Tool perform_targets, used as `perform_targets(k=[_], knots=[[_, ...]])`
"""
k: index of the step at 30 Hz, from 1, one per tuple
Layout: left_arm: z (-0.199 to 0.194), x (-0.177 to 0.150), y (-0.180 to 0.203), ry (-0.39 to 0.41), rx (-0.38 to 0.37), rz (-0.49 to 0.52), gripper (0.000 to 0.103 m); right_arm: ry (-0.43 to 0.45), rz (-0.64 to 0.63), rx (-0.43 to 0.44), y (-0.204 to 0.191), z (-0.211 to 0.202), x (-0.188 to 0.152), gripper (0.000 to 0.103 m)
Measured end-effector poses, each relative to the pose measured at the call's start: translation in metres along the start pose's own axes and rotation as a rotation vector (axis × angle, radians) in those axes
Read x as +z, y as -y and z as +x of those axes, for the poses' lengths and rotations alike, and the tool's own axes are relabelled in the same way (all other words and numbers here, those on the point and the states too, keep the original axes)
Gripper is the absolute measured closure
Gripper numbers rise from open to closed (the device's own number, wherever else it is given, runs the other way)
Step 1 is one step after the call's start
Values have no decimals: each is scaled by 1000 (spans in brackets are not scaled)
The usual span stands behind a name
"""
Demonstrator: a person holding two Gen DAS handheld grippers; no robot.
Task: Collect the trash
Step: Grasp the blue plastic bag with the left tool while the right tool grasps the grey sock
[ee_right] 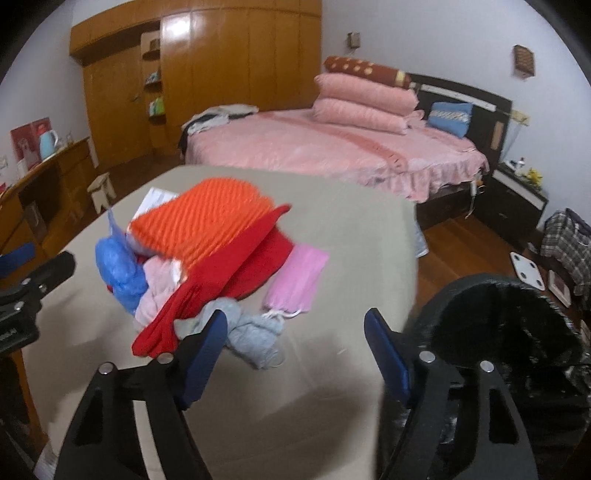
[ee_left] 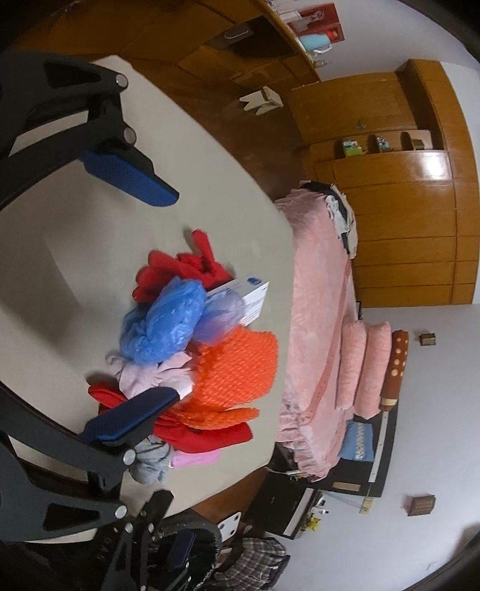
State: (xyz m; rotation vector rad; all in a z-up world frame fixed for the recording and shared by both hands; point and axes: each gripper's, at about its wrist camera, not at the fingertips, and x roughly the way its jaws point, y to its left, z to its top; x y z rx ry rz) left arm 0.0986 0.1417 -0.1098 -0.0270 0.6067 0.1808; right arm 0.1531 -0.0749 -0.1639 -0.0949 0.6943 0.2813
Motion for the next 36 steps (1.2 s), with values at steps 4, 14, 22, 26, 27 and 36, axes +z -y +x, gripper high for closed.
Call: perform_targets(k=[4,14,22,26,27,36], knots=[[17,-5,6,-24,-24,-1,13,-30,-17,26,-6,17,-1,30],[46,-7,11,-76,-76,-12,36,-79,-17,186,-15,25,2,83],[50,-13,10,-105,-104,-24,65,-82,-60,201,-26,12,-6,80],[46,-15,9,-101,-109,-24,72,-72,-44,164,-26,9,-7,59],[45,-16,11,-99,-109,-23,73,-72,-43,162,-23,10,-6,58],[35,-20,10,-104,-128,-36,76,-134,-49,218,-27,34,-10,58]])
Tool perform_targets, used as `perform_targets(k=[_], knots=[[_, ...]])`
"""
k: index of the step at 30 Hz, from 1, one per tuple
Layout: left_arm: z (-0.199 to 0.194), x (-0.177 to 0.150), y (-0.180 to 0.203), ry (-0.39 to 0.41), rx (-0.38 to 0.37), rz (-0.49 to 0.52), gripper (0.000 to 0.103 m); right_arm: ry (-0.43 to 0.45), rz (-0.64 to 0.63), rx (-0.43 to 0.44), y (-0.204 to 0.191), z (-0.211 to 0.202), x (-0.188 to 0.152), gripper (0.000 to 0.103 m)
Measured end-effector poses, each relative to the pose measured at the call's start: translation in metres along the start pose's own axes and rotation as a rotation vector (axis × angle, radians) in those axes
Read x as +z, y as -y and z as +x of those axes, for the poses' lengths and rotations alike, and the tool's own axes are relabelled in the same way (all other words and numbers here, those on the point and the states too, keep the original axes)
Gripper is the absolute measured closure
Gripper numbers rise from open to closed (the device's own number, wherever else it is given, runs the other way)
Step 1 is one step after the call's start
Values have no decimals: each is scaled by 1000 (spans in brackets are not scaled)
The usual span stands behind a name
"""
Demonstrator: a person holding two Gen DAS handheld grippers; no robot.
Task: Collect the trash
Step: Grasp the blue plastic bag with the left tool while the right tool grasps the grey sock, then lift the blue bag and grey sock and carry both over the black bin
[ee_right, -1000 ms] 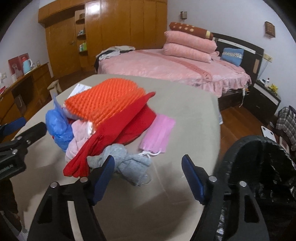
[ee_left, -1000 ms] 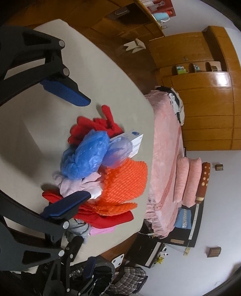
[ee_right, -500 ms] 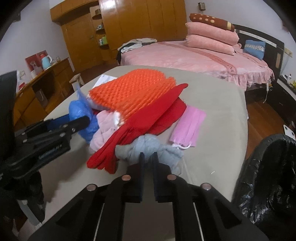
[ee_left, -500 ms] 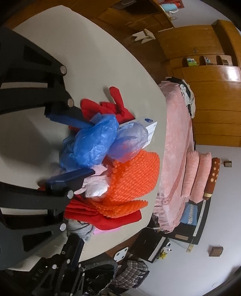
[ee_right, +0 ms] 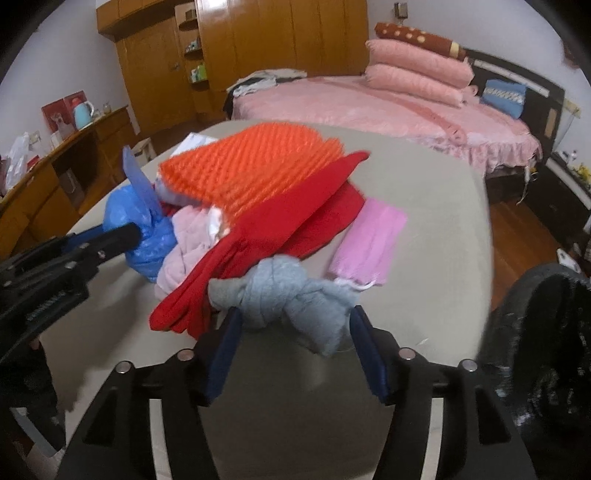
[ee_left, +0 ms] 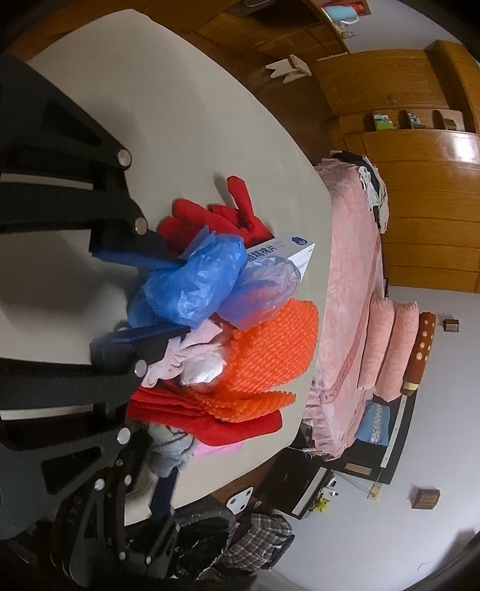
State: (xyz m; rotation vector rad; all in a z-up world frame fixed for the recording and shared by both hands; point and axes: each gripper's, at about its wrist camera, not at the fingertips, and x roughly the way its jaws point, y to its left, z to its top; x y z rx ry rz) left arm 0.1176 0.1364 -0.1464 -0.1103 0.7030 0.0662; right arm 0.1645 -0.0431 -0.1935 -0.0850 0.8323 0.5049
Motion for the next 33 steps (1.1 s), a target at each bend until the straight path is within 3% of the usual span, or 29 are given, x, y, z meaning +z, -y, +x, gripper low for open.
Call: perform_targets(k=[2,6,8,15,18,20,23,30,33], knots=[[-5,1,-1,4,-4,-5,76,8,-9,14,-2,-5,0,74],[-21,4,2,29,-16,2,77,32,5,39,0,-21,-1,83],[-29,5,4,42,-23,11,77,47,17,46,4,-33,-2,95],[-40,3,15,46,-48,19,77,50,14,33,6,-47,-3,95],[-36,-2,15,31,-46,20,77,24,26,31,9,-41,-5,86],[-32,-5,15,14,-43,21,77,19,40,22,10,-35,-6,61],[-23,-10,14,-9,-38,20,77,19,58,1,13,-27,-7,46],[-13,-10,12,-17,-30,23,77,-2,80,-39,18,-9,-3,39],[-14,-11,10,-15,-30,17,77,15,68,-64,18,-16,-4,30]])
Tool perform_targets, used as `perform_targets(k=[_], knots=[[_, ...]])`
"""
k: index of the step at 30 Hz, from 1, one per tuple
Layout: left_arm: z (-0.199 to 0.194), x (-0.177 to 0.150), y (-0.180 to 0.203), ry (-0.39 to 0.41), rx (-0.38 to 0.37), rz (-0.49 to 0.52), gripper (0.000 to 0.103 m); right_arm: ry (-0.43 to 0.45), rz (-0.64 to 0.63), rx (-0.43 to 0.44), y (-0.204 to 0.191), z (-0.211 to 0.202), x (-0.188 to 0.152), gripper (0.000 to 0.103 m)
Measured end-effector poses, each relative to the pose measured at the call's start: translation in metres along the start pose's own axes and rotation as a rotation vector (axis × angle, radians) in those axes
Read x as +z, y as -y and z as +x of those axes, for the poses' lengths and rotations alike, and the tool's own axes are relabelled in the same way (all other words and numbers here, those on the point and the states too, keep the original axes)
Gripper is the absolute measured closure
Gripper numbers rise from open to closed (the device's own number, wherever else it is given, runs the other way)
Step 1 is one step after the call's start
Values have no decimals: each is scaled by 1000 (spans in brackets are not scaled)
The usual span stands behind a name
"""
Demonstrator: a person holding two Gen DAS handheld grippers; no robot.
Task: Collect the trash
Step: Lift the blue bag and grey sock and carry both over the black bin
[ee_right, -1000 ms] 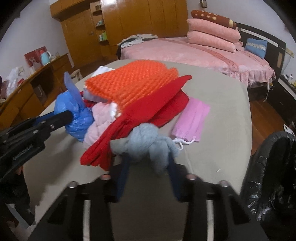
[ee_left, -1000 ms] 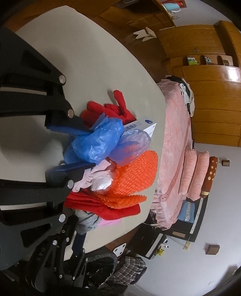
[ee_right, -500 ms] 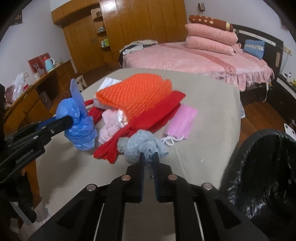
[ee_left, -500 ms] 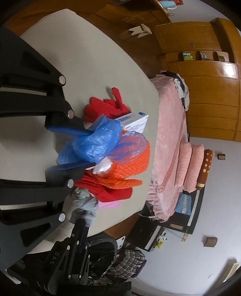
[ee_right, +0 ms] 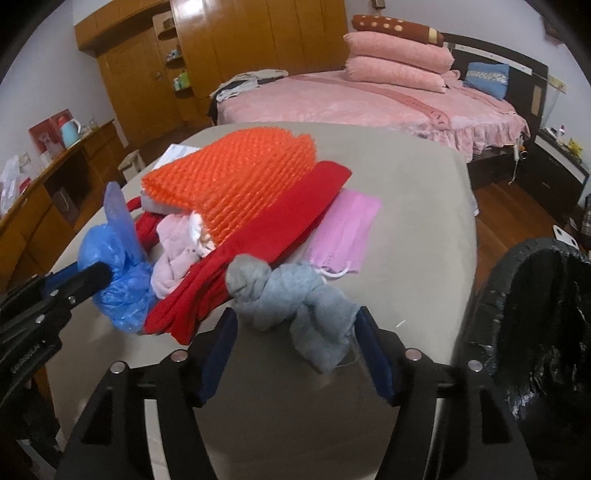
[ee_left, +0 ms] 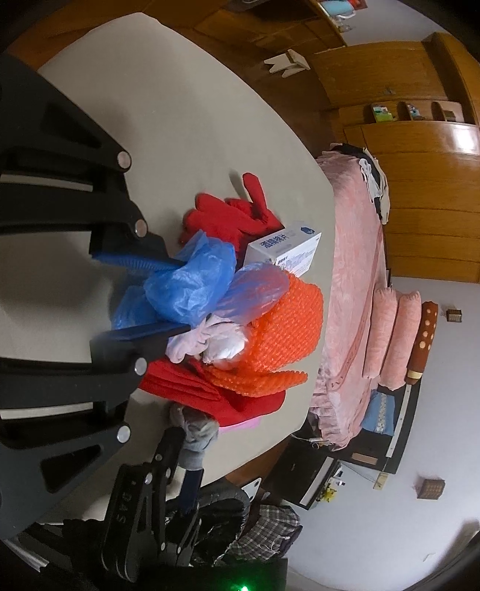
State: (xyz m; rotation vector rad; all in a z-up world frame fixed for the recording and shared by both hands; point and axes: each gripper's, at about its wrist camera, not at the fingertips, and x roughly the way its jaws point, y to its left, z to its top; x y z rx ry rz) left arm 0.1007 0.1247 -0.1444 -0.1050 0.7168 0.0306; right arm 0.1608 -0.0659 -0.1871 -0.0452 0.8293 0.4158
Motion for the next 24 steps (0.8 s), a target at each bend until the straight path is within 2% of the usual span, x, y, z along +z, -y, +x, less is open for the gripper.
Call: perform_targets(k=[2,7,10,11,13,24], knots=[[0,-2,2,2,-3,-5,77,16,-25,-11,-3,-3,0,24],[1,-4,3,1,-6,-4,77,2,-41,-4,-10,10,3,24],[0,-3,1,1,-8,-7,77,-36,-50,21,-11,17,2,59],[-1,-3,1,2,-8,-7,77,-35,-48,30,-10,15,2,62],[-4,-3,1,8,-8,-7,77,-25,-53,43,-9,9,-1,65],[-47,17,8,108,-23,5,78,108,7,66,8,-64,5,65]])
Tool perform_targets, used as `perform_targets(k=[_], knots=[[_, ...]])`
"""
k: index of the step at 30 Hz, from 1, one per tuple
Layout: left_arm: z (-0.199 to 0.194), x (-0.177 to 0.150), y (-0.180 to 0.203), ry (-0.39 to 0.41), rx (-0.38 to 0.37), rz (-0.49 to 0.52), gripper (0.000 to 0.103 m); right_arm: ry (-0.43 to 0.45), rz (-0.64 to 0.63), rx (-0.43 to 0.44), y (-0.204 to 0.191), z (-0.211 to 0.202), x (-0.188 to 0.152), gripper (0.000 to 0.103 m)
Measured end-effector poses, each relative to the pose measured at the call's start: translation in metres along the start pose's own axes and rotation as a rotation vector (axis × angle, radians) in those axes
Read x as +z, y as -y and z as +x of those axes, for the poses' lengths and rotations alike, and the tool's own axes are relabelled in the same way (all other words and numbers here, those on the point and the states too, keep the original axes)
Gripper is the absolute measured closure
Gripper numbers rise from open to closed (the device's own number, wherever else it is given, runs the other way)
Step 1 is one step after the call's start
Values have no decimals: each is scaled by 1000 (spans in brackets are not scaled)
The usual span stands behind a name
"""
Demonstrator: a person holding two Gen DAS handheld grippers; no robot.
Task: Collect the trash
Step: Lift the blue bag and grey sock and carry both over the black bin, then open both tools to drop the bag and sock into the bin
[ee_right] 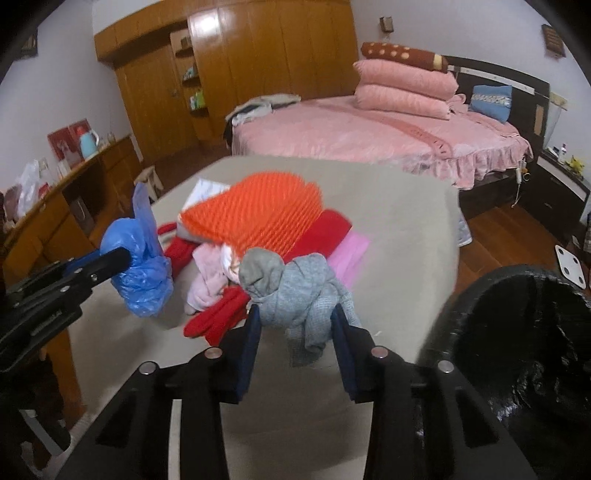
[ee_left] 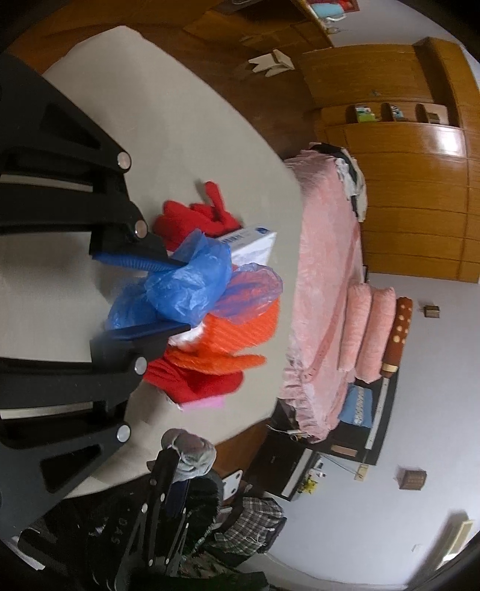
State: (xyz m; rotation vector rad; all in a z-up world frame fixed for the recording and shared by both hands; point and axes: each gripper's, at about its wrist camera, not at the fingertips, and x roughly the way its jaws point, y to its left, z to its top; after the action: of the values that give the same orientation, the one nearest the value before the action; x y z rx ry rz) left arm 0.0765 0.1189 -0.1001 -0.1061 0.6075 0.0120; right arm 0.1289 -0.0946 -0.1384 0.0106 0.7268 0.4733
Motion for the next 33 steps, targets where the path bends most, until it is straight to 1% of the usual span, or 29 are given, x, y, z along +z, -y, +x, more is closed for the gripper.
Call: perform_targets(k=[7,11,17,21,26,27,28,29,30,31,32,33], knots=[[-20,16,24,55,-53,26,78,82,28,-15,16,-39,11,65],[-21,23,47,62,-110,52,78,108,47,-66,33,-57,10,65],[-13,25,99,58,-221,119,78,118,109,-166,74,-80,-1,65],[-1,24,145,42,-310,178,78,125,165,-250,110,-100,-12,65],[15,17,198,17,-408,237,78,126,210,-334,141,-117,-22,62],[18,16,210,7,-439,246,78,127,216,-359,148,-121,-24,59],[21,14,220,-3,-463,256,75,130,223,-379,153,-124,-26,56],[22,11,227,-7,-478,265,69,132,230,-396,156,-127,-29,48],[25,8,235,-14,-499,276,61,137,242,-414,162,-131,-32,45],[27,5,239,-22,-510,282,50,144,251,-430,166,-135,-34,36],[29,1,241,-28,-510,285,49,152,258,-446,169,-139,-36,29],[30,-1,241,-34,-508,285,49,158,259,-455,171,-141,-37,27]])
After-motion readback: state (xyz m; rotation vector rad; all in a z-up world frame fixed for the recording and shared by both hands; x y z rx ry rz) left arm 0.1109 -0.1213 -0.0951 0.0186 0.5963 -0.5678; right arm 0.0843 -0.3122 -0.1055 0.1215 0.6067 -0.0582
